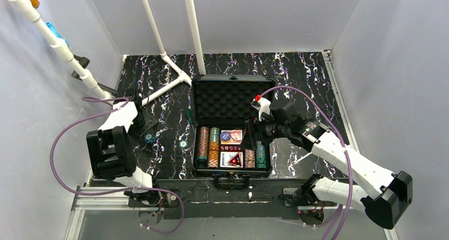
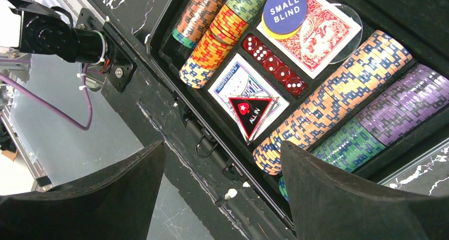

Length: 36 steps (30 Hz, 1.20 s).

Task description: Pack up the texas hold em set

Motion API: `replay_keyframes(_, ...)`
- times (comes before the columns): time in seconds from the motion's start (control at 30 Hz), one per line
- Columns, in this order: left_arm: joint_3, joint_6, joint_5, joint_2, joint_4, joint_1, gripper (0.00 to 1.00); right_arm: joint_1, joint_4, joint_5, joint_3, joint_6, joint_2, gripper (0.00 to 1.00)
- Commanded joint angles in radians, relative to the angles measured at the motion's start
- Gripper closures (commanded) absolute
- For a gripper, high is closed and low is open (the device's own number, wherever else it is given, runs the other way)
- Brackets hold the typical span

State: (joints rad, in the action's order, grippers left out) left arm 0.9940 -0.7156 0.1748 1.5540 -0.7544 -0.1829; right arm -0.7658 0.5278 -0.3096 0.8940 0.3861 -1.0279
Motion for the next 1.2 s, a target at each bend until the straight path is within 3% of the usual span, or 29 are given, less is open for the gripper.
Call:
replay_keyframes(0.0,-0.029,-0.075,-0.058,-0.113,-0.04,0.103,0.33,0.004,-0.023,-0.001,0.022,-0.006,-0.001,0.14)
replay_keyframes(0.2,-0.079,-0.247,-0.112,-0.119,-0.028,0.336,0.45,0.003,-0.024,-0.002,0.023,-0.002,-0.005,0.14)
replay_keyframes(0.4,-0.057,-0.318,-0.114,-0.032,-0.015,0.462,0.42,0.004,-0.016,-0.004,0.025,0.005,0.003,0.14)
replay_keyframes(0.63,-0.038,-0.333,-0.091,0.007,-0.026,0.493,0.3,0.004,-0.007,0.006,0.022,0.012,0.021,0.14)
replay_keyframes(1.17,-0.033,-0.332,-0.063,0.09,-0.006,0.498,0.45,0.005,0.002,0.017,0.029,0.0,0.025,0.14)
